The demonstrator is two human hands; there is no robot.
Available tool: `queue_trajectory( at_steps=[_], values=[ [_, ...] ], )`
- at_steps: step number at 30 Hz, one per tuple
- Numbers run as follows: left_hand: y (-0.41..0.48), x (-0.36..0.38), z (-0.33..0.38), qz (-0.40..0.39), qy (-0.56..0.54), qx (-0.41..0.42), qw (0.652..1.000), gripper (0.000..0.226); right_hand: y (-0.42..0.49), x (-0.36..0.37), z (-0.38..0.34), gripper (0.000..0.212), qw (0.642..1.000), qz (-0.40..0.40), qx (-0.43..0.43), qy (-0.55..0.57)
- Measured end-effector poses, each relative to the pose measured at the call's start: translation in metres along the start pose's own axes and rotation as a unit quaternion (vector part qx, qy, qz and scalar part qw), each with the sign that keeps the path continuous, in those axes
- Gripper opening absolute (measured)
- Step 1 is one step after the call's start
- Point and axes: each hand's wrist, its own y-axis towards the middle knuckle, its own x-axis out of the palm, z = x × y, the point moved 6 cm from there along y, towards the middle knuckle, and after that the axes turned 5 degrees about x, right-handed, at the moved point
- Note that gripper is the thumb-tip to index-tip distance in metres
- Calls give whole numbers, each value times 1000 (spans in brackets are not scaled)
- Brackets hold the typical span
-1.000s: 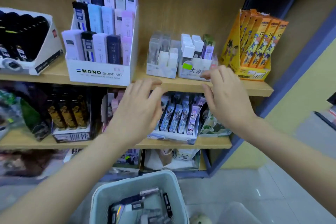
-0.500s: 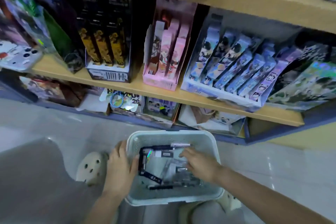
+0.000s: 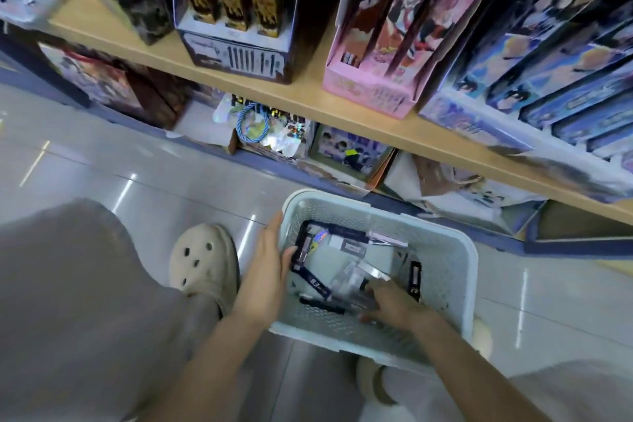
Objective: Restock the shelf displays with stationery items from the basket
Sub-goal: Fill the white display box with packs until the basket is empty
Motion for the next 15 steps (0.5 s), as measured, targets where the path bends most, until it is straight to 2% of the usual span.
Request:
queue_trajectory(
  at_steps=[5, 9, 12, 15],
  values=[
    [10, -2, 4, -15, 40, 42, 998, 53, 1, 11, -7, 47, 998, 0, -18, 63],
    [10, -1, 2, -16, 47, 52, 997, 52, -5, 13, -14, 47, 994, 16, -30, 106],
    [10, -1, 3, -16, 51, 58, 997, 52, -6, 17, -33, 52, 993, 17, -57, 103],
    [10, -1, 3, -14, 65, 62, 996, 52, 1, 17, -47, 36, 994, 19, -75, 75]
  ],
)
